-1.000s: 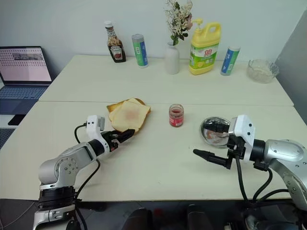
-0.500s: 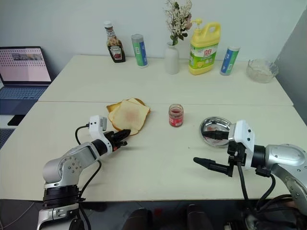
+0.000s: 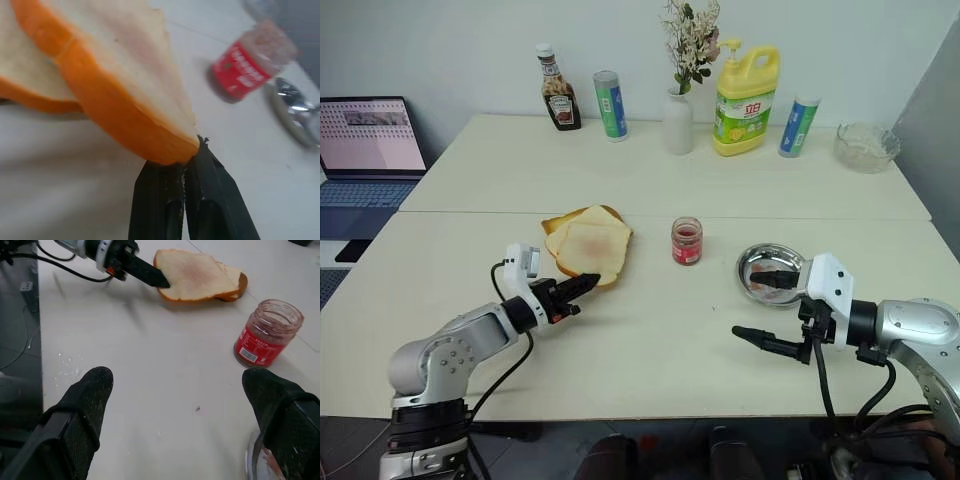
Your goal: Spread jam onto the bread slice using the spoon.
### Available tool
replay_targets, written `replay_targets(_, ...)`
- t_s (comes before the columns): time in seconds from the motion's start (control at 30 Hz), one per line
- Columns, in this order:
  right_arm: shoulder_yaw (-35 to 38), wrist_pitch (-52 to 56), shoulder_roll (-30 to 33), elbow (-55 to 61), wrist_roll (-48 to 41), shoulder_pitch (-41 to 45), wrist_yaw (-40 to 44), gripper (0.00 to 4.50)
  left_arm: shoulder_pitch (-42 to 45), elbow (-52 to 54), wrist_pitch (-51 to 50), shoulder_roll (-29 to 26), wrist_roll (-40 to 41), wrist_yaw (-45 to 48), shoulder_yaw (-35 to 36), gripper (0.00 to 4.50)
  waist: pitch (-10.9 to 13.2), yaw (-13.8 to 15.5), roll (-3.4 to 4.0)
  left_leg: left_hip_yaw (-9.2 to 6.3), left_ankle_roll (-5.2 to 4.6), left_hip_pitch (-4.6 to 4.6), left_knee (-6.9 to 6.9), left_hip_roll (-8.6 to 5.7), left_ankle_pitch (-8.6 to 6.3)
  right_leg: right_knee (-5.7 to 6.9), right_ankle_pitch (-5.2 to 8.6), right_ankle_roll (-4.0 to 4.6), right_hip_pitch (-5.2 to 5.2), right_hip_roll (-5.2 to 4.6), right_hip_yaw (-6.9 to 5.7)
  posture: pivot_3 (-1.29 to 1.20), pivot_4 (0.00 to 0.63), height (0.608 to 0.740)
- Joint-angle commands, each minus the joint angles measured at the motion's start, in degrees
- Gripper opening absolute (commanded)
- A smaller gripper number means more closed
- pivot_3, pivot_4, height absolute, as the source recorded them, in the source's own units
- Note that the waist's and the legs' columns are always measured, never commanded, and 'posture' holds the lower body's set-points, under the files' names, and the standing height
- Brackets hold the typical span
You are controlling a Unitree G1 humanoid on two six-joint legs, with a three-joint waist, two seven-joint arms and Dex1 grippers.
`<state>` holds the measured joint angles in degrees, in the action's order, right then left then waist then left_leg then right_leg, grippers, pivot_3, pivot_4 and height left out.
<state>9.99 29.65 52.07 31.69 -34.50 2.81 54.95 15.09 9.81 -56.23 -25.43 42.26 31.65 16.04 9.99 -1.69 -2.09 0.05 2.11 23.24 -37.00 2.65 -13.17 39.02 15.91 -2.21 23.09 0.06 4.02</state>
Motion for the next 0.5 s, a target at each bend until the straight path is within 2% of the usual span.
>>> replay_targets(0.03, 2.77, -0.58, 0.89, 0.79, -0.29, -1.08, 0.76, 4.5, -1.45, 4.9, -1.54, -3.53, 4.21, 5.69, -0.47, 0.01, 0.0, -0.02, 0.0, -0.01, 0.0, 0.0, 0.0, 0.0, 0.0, 0.0, 0.0, 0.0, 0.0, 0.0, 0.0, 0.0, 0.15, 0.74)
replay_targets(0.13, 5.01, 0.65, 1.72, 1.88, -1.8, -3.7, 1.36, 4.5, -4.15, 8.4, -2.9, -8.13, 6.53, 11.73, -2.5, 0.01, 0.0, -0.03, 0.0, 0.01, 0.0, 0.0, 0.02, 0.01, 0.0, -0.01, 0.02, 0.0, 0.02, 0.0, 0.01, 0.0, 0.15, 0.74)
replay_targets(0.3, 7.39, 3.58, 4.12, 5.71, -4.78, -9.61, 4.06, 4.5, -9.59, 13.13, -0.86, -17.15, 4.19, 21.33, -10.51, 0.01, 0.01, 0.0, 0.01, 0.04, 0.0, -0.02, 0.03, 0.02, 0.0, -0.01, 0.1, -0.09, 0.02, -0.01, 0.02, 0.0, 0.15, 0.74)
replay_targets(0.5, 7.3, 4.76, 4.18, 7.87, -5.79, -11.31, 3.33, 4.5, -7.82, 12.48, 2.48, -19.8, 1.38, 26.34, -17.44, 0.01, 0.01, 0.03, 0.01, 0.06, 0.0, -0.07, -0.01, 0.02, 0.0, -0.01, 0.13, -0.06, 0.0, -0.01, 0.05, 0.0, 0.15, 0.74)
